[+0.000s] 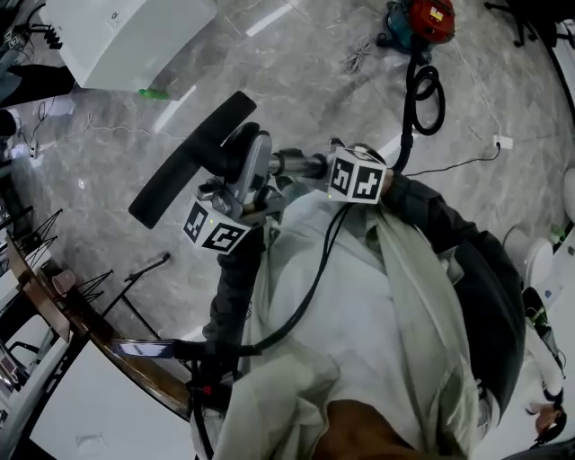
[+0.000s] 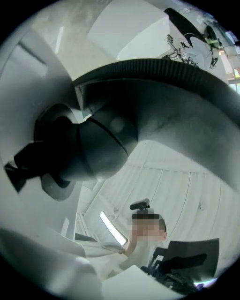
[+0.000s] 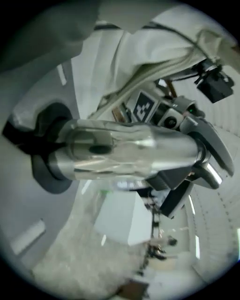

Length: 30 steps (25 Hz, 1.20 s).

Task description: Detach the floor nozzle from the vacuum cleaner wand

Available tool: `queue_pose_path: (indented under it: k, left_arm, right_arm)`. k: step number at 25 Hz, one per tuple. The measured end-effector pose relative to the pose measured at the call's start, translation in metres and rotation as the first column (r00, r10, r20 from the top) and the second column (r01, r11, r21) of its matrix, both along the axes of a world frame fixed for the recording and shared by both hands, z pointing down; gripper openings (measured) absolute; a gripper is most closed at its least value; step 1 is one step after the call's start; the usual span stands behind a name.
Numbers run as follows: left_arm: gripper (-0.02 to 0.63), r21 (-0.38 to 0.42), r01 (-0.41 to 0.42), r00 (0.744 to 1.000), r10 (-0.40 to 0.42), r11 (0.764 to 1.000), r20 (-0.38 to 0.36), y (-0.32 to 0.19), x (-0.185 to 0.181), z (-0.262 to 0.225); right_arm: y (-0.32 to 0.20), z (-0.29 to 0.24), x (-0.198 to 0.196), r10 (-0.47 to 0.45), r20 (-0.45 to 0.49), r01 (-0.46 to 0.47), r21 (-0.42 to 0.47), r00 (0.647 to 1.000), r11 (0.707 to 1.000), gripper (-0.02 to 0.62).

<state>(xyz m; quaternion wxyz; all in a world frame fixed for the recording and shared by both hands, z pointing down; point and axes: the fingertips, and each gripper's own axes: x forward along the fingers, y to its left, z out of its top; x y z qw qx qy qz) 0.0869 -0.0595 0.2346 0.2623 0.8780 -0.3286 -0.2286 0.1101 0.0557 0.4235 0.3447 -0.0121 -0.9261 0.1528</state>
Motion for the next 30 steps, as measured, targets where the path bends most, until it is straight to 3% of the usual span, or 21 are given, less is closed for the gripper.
queue_pose_path:
  k: [1,3,5,6,7,9,11,12,14,16,18,20,21,23,25,27,29,30]
  left_arm:
    - [0.101,-0.015,0.021,1.000,-0.021,1.000,0.015,-0.004,-0.004,0.000]
    - [0.084,-0.034,0.048,0.998,-0.046,0.998,0.039,-0.010,-0.008,0.000]
    - [0.078,-0.020,0.044,0.998,-0.043,0.999,0.042,-0.013,-0.009,-0.004]
    - [0.077,0.002,0.027,0.999,-0.027,1.000,0.042,-0.013,-0.008,-0.007]
    - [0.077,0.031,0.000,0.999,-0.001,1.000,0.045,-0.012,-0.006,-0.012]
    - [0.077,0.100,-0.067,0.996,0.062,0.993,0.057,-0.006,-0.001,-0.023]
    - [0.077,0.180,-0.136,0.990,0.129,0.974,0.048,0.002,0.004,-0.037]
    - [0.077,0.226,-0.175,0.985,0.171,0.958,0.034,0.008,0.007,-0.045]
    - [0.075,0.300,-0.236,0.970,0.245,0.924,0.007,0.018,0.014,-0.058]
    - [0.074,0.295,-0.223,0.971,0.240,0.929,-0.020,0.015,0.015,-0.058]
    - [0.072,0.228,-0.150,0.986,0.163,0.962,-0.040,0.003,0.009,-0.048]
    - [0.072,0.150,-0.066,0.997,0.070,0.986,-0.019,-0.006,0.004,-0.038]
    - [0.071,0.115,-0.029,1.000,0.029,0.993,0.002,-0.010,0.003,-0.034]
    - [0.071,0.059,0.022,0.999,-0.025,0.998,0.040,-0.017,0.005,-0.026]
    - [0.071,0.029,0.040,0.998,-0.042,0.999,0.055,-0.023,0.008,-0.020]
    - [0.071,0.050,0.020,0.999,-0.022,0.999,0.041,-0.024,0.007,-0.021]
    - [0.074,0.141,-0.061,0.998,0.061,0.988,0.003,-0.011,0.005,-0.031]
    - [0.074,0.204,-0.114,0.993,0.120,0.972,-0.016,-0.001,0.005,-0.040]
  right_arm:
    - [-0.012,0.003,-0.004,0.107,-0.036,-0.104,0.095,0.994,0.990,0.038]
    - [-0.031,0.006,-0.004,0.285,-0.079,-0.256,0.257,0.955,0.932,0.038]
    - [-0.042,0.005,-0.001,0.377,-0.089,-0.325,0.353,0.922,0.878,0.038]
    - [-0.045,0.004,-0.001,0.386,-0.084,-0.331,0.369,0.919,0.868,0.038]
    - [-0.045,0.002,-0.003,0.368,-0.073,-0.319,0.361,0.927,0.876,0.038]
    - [-0.035,-0.005,-0.011,0.255,-0.018,-0.240,0.274,0.967,0.931,0.038]
    - [-0.017,-0.016,-0.019,0.079,0.072,-0.087,0.124,0.994,0.988,0.040]
    - [-0.006,-0.022,-0.021,-0.021,0.124,0.016,0.039,0.992,0.999,0.041]
    - [0.015,-0.034,-0.016,-0.193,0.214,0.219,-0.102,0.958,0.970,0.040]
    - [0.019,-0.039,-0.011,-0.256,0.245,0.301,-0.168,0.935,0.939,0.040]
    - [0.011,-0.034,-0.013,-0.196,0.204,0.228,-0.148,0.959,0.962,0.037]
    - [-0.003,-0.024,-0.016,-0.053,0.130,0.060,-0.052,0.990,0.997,0.037]
    - [-0.012,-0.020,-0.016,0.038,0.091,-0.040,0.017,0.995,0.999,0.037]
    - [-0.031,-0.014,-0.010,0.225,0.031,-0.227,0.163,0.974,0.960,0.037]
    - [-0.044,-0.007,-0.003,0.344,0.001,-0.333,0.253,0.939,0.908,0.037]
    - [-0.047,-0.004,-0.002,0.345,-0.007,-0.331,0.268,0.938,0.905,0.037]
    - [-0.037,-0.009,-0.011,0.239,0.023,-0.238,0.223,0.971,0.945,0.038]
    - [-0.028,-0.014,-0.015,0.159,0.051,-0.166,0.181,0.986,0.969,0.038]
